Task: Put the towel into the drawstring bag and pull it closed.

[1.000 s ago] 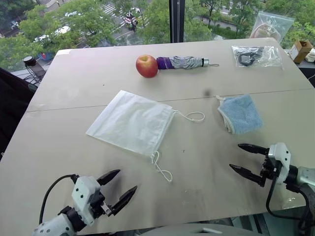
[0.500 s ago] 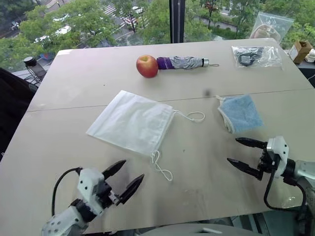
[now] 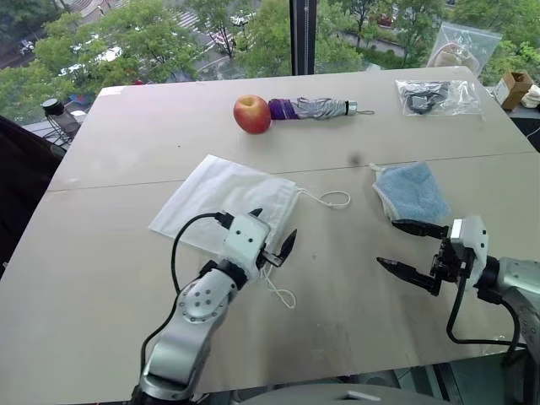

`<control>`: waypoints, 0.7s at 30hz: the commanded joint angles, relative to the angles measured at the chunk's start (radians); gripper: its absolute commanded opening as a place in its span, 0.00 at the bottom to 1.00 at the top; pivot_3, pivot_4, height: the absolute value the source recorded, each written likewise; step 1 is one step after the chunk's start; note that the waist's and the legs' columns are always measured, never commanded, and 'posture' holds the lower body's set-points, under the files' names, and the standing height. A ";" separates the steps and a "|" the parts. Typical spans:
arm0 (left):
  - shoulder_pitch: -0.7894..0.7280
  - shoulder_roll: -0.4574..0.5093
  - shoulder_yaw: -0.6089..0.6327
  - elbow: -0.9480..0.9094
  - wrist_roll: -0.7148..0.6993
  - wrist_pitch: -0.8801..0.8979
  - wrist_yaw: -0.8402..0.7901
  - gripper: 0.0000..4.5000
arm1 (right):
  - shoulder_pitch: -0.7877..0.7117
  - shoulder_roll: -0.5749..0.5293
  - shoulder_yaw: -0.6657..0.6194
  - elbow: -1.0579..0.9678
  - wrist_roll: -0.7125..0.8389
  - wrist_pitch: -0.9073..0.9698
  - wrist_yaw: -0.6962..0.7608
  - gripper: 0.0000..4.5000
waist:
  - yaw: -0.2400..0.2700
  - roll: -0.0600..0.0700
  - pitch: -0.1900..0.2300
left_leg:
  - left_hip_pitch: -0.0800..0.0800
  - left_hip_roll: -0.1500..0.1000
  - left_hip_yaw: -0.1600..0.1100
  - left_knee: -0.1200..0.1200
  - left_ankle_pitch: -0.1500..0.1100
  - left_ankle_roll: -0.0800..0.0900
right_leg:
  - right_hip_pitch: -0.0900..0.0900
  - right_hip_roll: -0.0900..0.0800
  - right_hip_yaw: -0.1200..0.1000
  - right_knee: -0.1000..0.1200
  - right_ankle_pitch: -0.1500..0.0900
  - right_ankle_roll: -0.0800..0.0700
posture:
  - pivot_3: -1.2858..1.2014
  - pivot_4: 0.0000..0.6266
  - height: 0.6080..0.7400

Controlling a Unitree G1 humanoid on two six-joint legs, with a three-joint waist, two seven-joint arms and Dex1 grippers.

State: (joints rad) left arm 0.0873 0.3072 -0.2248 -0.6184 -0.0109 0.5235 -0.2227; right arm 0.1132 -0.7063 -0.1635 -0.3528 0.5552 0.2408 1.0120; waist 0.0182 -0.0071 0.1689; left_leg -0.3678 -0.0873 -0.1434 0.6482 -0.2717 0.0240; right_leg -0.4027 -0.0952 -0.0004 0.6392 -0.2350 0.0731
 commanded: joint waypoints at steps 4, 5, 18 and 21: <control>0.049 -0.023 -0.074 -0.039 0.154 0.081 0.109 0.99 | 0.038 -0.036 -0.075 -0.086 0.047 0.046 -0.008 1.00 | -0.001 0.000 0.000 | 0.000 0.000 0.000 0.000 0.000 0.000 | 0.000 0.000 0.000 0.000 0.000 0.000 | 0.52 0.24 1.00; 0.062 -0.030 -0.075 -0.047 0.166 0.082 0.122 0.99 | 0.045 -0.039 -0.083 -0.091 0.053 0.053 -0.008 1.00 | 0.000 0.000 0.000 | 0.000 0.000 0.000 0.000 0.000 0.000 | 0.000 0.000 0.000 0.000 0.000 0.000 | 0.52 0.24 1.00; 0.172 -0.121 0.005 0.071 0.058 -0.165 0.100 0.99 | 0.053 -0.056 -0.108 -0.109 0.079 0.099 -0.009 1.00 | 0.011 0.000 0.000 | 0.000 0.000 0.000 0.002 0.000 0.001 | 0.000 -0.001 0.000 0.001 0.000 0.000 | 0.52 0.24 1.00; 0.165 -0.129 0.020 0.095 0.023 -0.176 0.069 0.99 | 0.053 -0.057 -0.111 -0.110 0.079 0.102 -0.011 1.00 | 0.016 0.000 0.000 | -0.001 0.000 0.000 0.002 0.000 0.001 | 0.000 -0.001 -0.001 0.001 0.000 0.000 | 0.52 0.24 1.00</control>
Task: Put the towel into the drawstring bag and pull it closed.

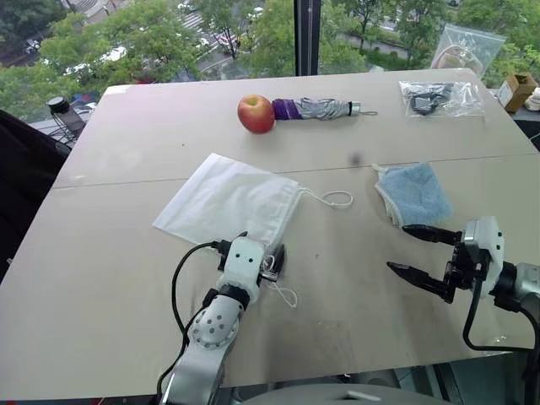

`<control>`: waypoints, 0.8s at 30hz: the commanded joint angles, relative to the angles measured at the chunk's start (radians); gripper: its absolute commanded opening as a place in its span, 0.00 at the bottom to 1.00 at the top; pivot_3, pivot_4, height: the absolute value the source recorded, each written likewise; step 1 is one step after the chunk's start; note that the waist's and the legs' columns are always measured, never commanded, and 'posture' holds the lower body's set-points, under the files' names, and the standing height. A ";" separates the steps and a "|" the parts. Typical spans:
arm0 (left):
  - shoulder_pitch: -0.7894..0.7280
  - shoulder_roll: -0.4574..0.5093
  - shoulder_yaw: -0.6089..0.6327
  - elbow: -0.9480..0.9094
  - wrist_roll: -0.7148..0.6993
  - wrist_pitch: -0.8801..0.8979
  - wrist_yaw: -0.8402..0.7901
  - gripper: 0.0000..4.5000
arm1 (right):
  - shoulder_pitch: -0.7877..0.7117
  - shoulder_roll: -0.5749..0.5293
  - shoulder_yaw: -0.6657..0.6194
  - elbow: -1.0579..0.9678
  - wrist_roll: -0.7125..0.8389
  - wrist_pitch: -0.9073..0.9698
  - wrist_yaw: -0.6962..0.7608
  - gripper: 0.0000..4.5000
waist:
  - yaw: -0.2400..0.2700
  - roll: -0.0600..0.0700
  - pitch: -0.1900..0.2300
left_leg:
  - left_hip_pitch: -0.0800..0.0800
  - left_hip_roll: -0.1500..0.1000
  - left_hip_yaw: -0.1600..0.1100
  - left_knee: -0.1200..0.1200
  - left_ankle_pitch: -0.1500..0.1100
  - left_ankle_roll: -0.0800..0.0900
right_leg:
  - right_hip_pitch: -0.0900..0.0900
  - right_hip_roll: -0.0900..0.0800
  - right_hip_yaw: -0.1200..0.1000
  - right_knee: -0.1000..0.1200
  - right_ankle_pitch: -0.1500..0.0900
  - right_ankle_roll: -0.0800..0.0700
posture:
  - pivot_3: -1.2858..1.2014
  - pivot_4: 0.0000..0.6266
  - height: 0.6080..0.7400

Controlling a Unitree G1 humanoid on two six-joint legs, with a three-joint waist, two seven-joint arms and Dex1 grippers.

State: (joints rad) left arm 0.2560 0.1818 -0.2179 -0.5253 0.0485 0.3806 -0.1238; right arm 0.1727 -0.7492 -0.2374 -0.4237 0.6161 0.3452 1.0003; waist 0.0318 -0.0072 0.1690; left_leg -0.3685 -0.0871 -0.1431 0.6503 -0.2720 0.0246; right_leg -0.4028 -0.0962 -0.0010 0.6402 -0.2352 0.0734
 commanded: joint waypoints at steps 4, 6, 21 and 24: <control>-0.018 -0.002 0.029 0.041 -0.063 -0.072 -0.065 0.71 | -0.010 -0.011 -0.034 -0.034 0.002 -0.014 -0.004 1.00 | 0.008 0.000 0.000 | 0.000 0.000 0.000 0.000 0.000 0.000 | 0.000 0.000 0.000 0.000 0.000 0.000 | 0.52 0.24 1.00; -0.028 -0.006 0.045 0.057 -0.080 -0.077 -0.076 0.47 | -0.008 -0.005 -0.028 -0.034 -0.005 -0.020 -0.007 1.00 | 0.008 0.000 0.000 | 0.000 0.000 0.000 0.000 0.000 0.000 | 0.000 0.000 0.000 0.000 0.000 0.000 | 0.52 0.24 1.00; 0.016 -0.017 0.184 0.031 -0.448 -0.046 -0.266 0.02 | -0.004 0.054 0.021 -0.038 -0.047 -0.055 -0.039 1.00 | 0.008 0.000 0.000 | 0.000 0.000 0.000 0.000 0.000 0.000 | 0.000 0.000 0.000 0.000 0.000 0.000 | 0.52 0.24 1.00; 0.027 0.011 0.218 0.023 -0.522 -0.014 -0.307 0.02 | -0.009 0.066 0.034 -0.029 -0.057 -0.067 -0.042 1.00 | 0.006 0.000 0.000 | 0.000 0.000 0.000 0.001 0.000 0.000 | 0.000 0.000 0.000 0.001 0.000 0.000 | 0.52 0.24 1.00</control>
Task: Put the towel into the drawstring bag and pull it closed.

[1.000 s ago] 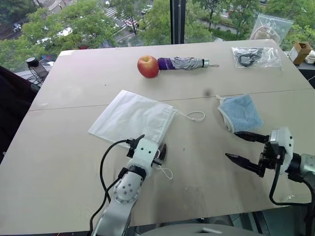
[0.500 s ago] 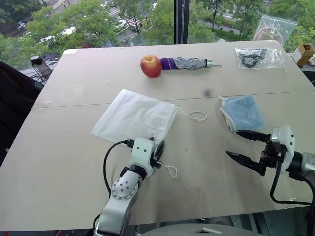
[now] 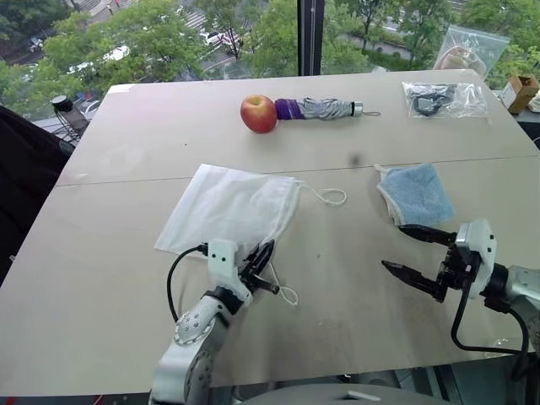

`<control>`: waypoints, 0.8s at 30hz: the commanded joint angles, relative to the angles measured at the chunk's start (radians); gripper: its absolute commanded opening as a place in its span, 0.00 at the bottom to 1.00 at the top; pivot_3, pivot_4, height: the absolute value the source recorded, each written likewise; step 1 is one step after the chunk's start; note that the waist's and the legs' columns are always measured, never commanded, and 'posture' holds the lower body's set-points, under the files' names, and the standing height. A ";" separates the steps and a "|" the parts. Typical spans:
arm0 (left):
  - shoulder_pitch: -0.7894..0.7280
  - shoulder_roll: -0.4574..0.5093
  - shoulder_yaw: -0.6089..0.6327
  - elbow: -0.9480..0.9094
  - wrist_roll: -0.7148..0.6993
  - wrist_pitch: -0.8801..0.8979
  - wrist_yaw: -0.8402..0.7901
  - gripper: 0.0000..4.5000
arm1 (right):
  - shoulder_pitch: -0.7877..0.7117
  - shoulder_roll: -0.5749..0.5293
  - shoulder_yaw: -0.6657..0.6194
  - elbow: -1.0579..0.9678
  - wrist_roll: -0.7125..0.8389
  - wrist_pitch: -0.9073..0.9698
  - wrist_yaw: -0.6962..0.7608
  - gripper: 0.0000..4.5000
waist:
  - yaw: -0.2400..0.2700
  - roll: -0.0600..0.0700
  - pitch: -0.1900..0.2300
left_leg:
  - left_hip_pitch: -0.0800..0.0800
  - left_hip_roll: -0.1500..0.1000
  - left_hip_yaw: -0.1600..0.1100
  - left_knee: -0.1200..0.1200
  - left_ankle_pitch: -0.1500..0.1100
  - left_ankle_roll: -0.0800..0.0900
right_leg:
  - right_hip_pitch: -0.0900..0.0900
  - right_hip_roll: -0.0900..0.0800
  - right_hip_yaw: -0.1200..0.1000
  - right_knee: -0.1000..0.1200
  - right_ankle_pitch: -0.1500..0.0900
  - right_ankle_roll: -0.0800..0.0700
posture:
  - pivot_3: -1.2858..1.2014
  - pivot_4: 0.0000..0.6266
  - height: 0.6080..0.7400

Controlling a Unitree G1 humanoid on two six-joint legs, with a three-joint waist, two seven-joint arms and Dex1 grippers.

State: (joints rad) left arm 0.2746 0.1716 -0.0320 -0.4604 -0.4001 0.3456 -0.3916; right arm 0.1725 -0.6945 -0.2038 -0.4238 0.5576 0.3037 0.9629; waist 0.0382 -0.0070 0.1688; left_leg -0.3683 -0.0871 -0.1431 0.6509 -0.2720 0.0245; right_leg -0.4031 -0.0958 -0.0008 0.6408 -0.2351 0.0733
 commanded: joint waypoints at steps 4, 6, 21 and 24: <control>0.012 0.083 0.103 -0.029 -0.162 0.049 -0.105 0.02 | -0.016 0.028 0.018 -0.023 -0.013 -0.039 -0.013 1.00 | 0.000 0.000 0.000 | 0.000 0.000 0.000 0.000 0.000 0.000 | 0.000 0.000 0.000 0.000 0.000 0.000 | 0.52 0.24 1.00; 0.005 0.127 0.143 -0.007 -0.181 0.048 -0.140 0.02 | -0.019 0.035 0.025 -0.020 -0.018 -0.045 -0.016 1.00 | -0.001 0.000 0.000 | 0.000 0.000 0.000 0.000 0.000 0.000 | 0.000 0.000 0.000 0.000 0.000 0.000 | 0.52 0.24 1.00; -0.088 0.353 0.256 0.201 -0.281 0.137 -0.393 0.02 | -0.002 0.083 0.051 -0.029 -0.050 -0.078 -0.048 1.00 | -0.003 0.001 0.000 | 0.000 0.000 0.000 -0.001 0.000 0.000 | -0.001 0.001 0.001 0.000 0.000 -0.001 | 0.52 0.24 1.00; -0.098 0.360 0.276 0.223 -0.325 0.183 -0.408 0.02 | 0.008 0.091 0.053 -0.033 -0.059 -0.089 -0.059 1.00 | -0.003 0.000 0.000 | 0.000 0.000 0.000 -0.001 0.000 0.000 | -0.001 0.001 0.001 0.001 0.000 -0.001 | 0.52 0.24 1.00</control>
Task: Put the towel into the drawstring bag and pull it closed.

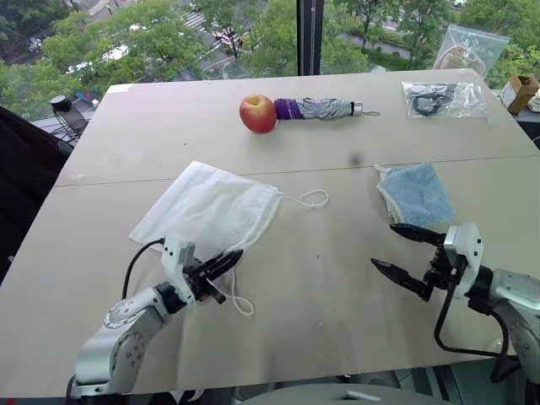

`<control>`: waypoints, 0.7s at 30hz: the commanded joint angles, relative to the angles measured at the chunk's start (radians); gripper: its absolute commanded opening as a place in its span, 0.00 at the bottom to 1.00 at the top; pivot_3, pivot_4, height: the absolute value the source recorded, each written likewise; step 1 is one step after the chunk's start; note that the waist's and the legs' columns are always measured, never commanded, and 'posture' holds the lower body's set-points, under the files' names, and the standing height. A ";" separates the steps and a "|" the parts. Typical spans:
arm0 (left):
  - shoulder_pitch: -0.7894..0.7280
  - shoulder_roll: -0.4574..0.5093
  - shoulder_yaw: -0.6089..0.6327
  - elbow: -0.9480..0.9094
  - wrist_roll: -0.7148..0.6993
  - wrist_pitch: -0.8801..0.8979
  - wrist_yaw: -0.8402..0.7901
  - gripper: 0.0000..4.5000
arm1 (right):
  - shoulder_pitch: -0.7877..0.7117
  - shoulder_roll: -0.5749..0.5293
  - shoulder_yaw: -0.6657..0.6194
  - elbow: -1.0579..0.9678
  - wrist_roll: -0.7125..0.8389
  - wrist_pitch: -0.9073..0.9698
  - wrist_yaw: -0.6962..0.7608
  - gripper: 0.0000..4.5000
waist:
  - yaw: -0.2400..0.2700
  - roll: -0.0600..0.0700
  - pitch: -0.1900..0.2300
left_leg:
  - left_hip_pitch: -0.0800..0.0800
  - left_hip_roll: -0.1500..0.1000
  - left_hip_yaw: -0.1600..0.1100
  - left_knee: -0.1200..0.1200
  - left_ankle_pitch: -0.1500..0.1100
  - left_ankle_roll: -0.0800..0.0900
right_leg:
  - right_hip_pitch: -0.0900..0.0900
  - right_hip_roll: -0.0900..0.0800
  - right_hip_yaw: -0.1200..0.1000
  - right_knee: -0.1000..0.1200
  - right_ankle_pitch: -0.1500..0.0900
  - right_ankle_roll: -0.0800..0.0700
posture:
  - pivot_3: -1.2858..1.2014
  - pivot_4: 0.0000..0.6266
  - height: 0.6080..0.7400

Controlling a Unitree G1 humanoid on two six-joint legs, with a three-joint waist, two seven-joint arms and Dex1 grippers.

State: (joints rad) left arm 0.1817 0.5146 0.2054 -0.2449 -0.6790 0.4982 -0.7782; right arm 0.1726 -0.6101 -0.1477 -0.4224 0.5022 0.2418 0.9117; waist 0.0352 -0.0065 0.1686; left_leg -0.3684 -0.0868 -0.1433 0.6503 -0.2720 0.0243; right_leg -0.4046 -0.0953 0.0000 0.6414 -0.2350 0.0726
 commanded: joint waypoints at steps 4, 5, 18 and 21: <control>-0.008 0.023 0.041 0.006 -0.047 0.040 -0.031 0.30 | 0.016 0.011 -0.001 -0.034 -0.010 -0.039 -0.013 1.00 | -0.002 0.000 0.000 | 0.000 0.000 0.000 0.000 0.000 0.000 | 0.000 0.000 0.000 0.000 0.000 0.000 | 0.52 0.24 1.00; -0.009 0.020 0.037 0.008 -0.025 0.022 -0.023 0.41 | 0.016 0.012 0.000 -0.034 -0.010 -0.041 -0.014 1.00 | -0.002 0.000 0.000 | 0.000 0.000 0.000 0.000 0.000 0.000 | 0.000 0.000 0.000 0.000 0.000 0.000 | 0.52 0.24 1.00; 0.018 0.020 -0.022 0.019 0.107 -0.120 -0.062 0.98 | 0.001 0.018 0.010 -0.016 -0.017 -0.053 -0.015 1.00 | -0.017 0.001 -0.001 | 0.001 0.000 0.001 0.000 0.000 0.000 | 0.000 -0.001 0.002 0.001 0.000 0.000 | 0.52 0.24 1.00; 0.023 0.011 -0.039 0.022 0.127 -0.141 -0.061 0.98 | -0.001 0.020 0.013 -0.012 -0.021 -0.056 -0.016 1.00 | -0.017 0.002 -0.001 | 0.001 0.000 0.001 0.000 0.000 0.000 | 0.000 -0.001 0.002 0.001 0.000 0.000 | 0.52 0.24 1.00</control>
State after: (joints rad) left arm 0.1872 0.5259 0.1863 -0.2293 -0.5715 0.3623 -0.8345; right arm 0.1785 -0.5915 -0.1312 -0.4209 0.4755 0.2078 0.8942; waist 0.0180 -0.0049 0.1675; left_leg -0.3674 -0.0866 -0.1427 0.6501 -0.2719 0.0243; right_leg -0.4046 -0.0960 0.0026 0.6419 -0.2348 0.0724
